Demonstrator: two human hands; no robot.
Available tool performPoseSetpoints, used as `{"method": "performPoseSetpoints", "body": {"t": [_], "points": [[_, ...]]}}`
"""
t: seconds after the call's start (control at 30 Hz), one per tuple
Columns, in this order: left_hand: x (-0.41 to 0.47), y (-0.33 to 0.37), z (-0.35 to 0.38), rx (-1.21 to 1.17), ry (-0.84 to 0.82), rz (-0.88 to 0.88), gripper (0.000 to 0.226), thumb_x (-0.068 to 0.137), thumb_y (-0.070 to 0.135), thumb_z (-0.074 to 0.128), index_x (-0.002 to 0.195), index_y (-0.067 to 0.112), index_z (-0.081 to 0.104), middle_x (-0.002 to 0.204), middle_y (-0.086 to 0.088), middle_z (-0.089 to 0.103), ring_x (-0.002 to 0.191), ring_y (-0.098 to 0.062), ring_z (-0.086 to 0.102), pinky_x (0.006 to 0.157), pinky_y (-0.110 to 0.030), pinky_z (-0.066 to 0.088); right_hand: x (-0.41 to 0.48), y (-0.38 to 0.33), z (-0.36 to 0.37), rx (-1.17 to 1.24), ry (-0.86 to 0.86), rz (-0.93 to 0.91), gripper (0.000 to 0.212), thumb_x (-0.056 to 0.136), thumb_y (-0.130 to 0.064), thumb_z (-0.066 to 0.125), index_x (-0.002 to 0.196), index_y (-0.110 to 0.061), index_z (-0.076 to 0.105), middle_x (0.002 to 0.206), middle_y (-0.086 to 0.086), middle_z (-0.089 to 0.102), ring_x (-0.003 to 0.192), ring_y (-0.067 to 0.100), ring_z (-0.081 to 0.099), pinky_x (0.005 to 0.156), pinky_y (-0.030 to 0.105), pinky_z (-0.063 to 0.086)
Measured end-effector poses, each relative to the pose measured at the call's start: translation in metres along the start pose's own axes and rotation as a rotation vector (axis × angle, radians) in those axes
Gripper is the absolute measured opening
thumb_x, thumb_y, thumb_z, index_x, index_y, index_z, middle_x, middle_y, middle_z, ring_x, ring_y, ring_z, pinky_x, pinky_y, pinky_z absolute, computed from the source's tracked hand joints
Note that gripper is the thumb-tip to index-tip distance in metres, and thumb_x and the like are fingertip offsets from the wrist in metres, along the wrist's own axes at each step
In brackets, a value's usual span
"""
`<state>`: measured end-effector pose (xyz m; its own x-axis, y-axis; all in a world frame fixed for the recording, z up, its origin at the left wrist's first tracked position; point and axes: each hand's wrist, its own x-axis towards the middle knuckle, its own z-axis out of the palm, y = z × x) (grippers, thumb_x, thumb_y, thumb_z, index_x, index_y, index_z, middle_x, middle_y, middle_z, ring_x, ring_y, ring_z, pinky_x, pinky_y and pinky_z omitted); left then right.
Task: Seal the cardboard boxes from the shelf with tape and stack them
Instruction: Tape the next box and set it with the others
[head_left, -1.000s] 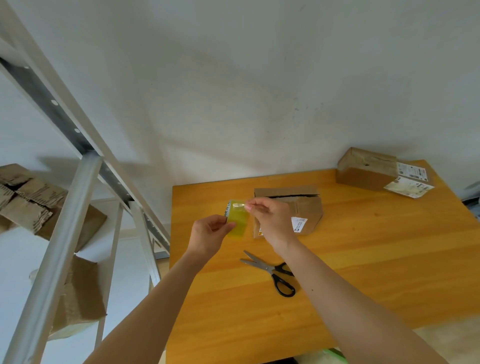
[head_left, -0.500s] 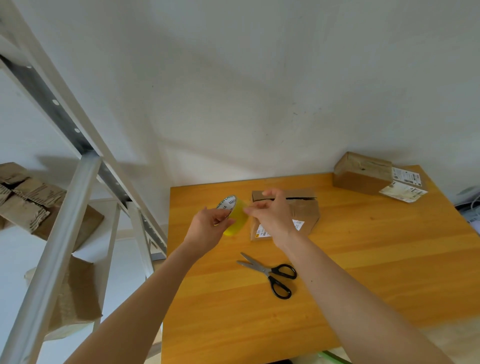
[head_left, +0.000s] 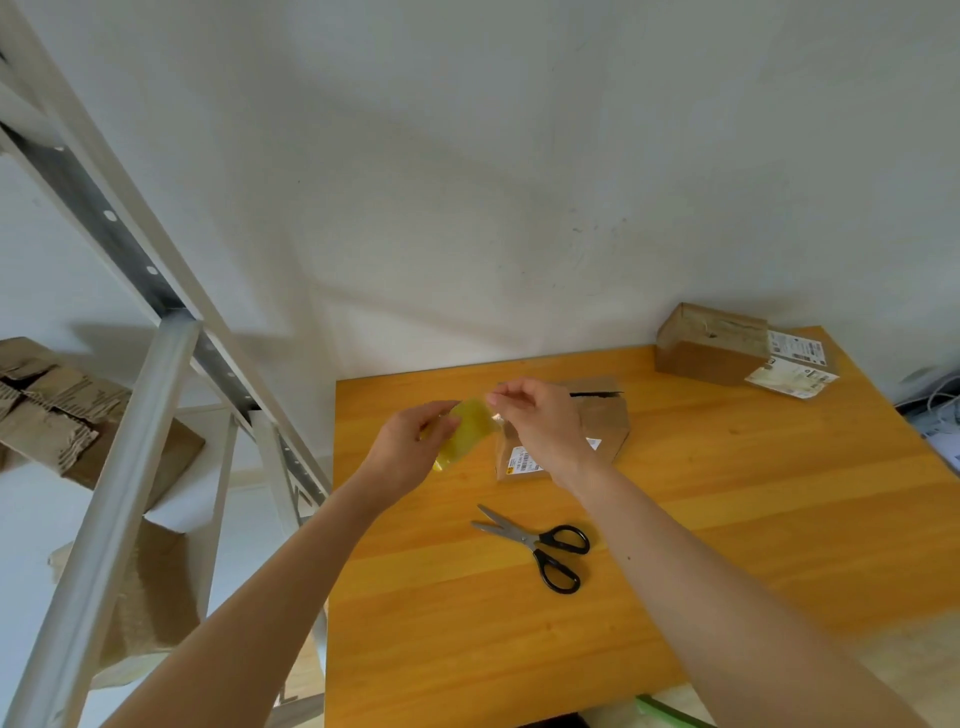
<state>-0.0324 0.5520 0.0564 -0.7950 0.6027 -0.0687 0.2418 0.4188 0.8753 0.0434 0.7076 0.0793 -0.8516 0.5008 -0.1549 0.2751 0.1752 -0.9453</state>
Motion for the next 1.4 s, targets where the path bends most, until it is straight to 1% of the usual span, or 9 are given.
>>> {"method": "performPoseSetpoints", "body": {"t": [0.1, 0.2, 0.33, 0.43, 0.57, 0.77, 0.93, 1.13, 1.4], "points": [[-0.001, 0.004, 0.004, -0.084, 0.008, 0.007, 0.032, 0.097, 0.038, 0.048, 0.127, 0.033, 0.057, 0.113, 0.01, 0.061, 0.101, -0.006, 0.056, 0.075, -0.009, 0.044, -0.002, -0.003, 0.005, 0.08, 0.101, -0.015, 0.003, 0.089, -0.02, 0.07, 0.086, -0.019, 0.07, 0.086, -0.004, 0.072, 0.08, 0.003, 0.067, 0.066, 0.006, 0.046], [-0.004, 0.005, 0.01, -0.045, 0.011, -0.007, 0.069, 0.073, 0.061, 0.063, 0.135, 0.036, 0.047, 0.115, 0.013, 0.053, 0.107, -0.009, 0.049, 0.087, -0.024, 0.045, -0.004, -0.004, 0.004, 0.216, 0.172, 0.021, 0.006, 0.084, -0.015, 0.074, 0.087, -0.009, 0.073, 0.079, 0.003, 0.074, 0.073, 0.009, 0.071, 0.066, 0.014, 0.053], [-0.004, -0.002, 0.025, 0.019, 0.113, 0.018, 0.101, 0.064, 0.044, 0.083, 0.147, 0.034, 0.027, 0.124, 0.01, 0.041, 0.111, -0.005, 0.042, 0.086, -0.022, 0.04, -0.002, -0.008, -0.007, 0.469, 0.178, 0.157, 0.006, 0.082, -0.009, 0.076, 0.086, -0.009, 0.072, 0.077, 0.006, 0.075, 0.075, 0.016, 0.073, 0.068, 0.022, 0.058], [0.003, -0.001, 0.036, -0.409, 0.218, -0.223, 0.083, 0.079, 0.028, 0.076, 0.146, 0.031, 0.028, 0.129, 0.001, 0.053, 0.112, -0.013, 0.055, 0.083, -0.026, 0.05, 0.005, -0.01, -0.015, 0.688, 0.169, 0.279, 0.009, 0.081, -0.005, 0.075, 0.09, -0.005, 0.071, 0.08, 0.007, 0.075, 0.075, 0.014, 0.073, 0.067, 0.021, 0.058], [0.016, 0.005, 0.053, -0.941, 0.112, -0.458, 0.059, 0.084, 0.014, 0.07, 0.137, 0.02, 0.045, 0.116, -0.011, 0.065, 0.103, -0.023, 0.066, 0.086, -0.038, 0.055, 0.016, -0.008, -0.026, 0.919, 0.127, 0.43, 0.012, 0.084, -0.005, 0.072, 0.095, 0.0, 0.071, 0.088, 0.01, 0.076, 0.078, 0.016, 0.073, 0.064, 0.022, 0.057], [0.04, 0.025, 0.077, -1.124, 0.084, -0.676, 0.03, 0.084, 0.022, 0.071, 0.11, 0.01, 0.062, 0.081, -0.003, 0.065, 0.068, -0.015, 0.058, 0.057, -0.024, 0.051, 0.034, -0.014, -0.038, 1.081, 0.102, 0.453, 0.017, 0.082, -0.001, 0.072, 0.098, 0.004, 0.068, 0.086, 0.012, 0.075, 0.077, 0.016, 0.073, 0.061, 0.021, 0.057], [0.061, 0.032, 0.083, -1.23, 0.314, -0.617, 0.025, 0.092, 0.011, 0.061, 0.114, 0.0, 0.053, 0.104, -0.02, 0.065, 0.073, -0.029, 0.071, 0.056, -0.029, 0.057, 0.047, -0.012, -0.048, 0.874, 0.186, 0.362, 0.019, 0.082, 0.002, 0.071, 0.1, 0.006, 0.067, 0.09, 0.016, 0.073, 0.075, 0.017, 0.072, 0.066, 0.021, 0.059], [0.078, 0.036, 0.081, -0.895, 0.429, -0.53, 0.011, 0.085, 0.009, 0.069, 0.091, 0.01, 0.06, 0.093, -0.011, 0.066, 0.081, -0.026, 0.069, 0.055, -0.028, 0.057, 0.059, 0.009, -0.053, 0.694, 0.276, 0.3, 0.008, 0.081, 0.004, 0.073, 0.085, -0.001, 0.07, 0.076, 0.01, 0.074, 0.074, 0.019, 0.074, 0.064, 0.02, 0.056], [0.084, 0.007, 0.035, 0.283, 0.336, -0.321, 0.028, 0.081, -0.006, 0.056, 0.104, 0.01, 0.054, 0.085, -0.007, 0.062, 0.07, -0.025, 0.061, 0.051, -0.034, 0.052, 0.063, 0.031, -0.088, 0.668, 0.428, 0.382, 0.009, 0.078, 0.003, 0.076, 0.084, 0.0, 0.07, 0.072, 0.005, 0.074, 0.075, 0.019, 0.074, 0.065, 0.021, 0.058]]}}
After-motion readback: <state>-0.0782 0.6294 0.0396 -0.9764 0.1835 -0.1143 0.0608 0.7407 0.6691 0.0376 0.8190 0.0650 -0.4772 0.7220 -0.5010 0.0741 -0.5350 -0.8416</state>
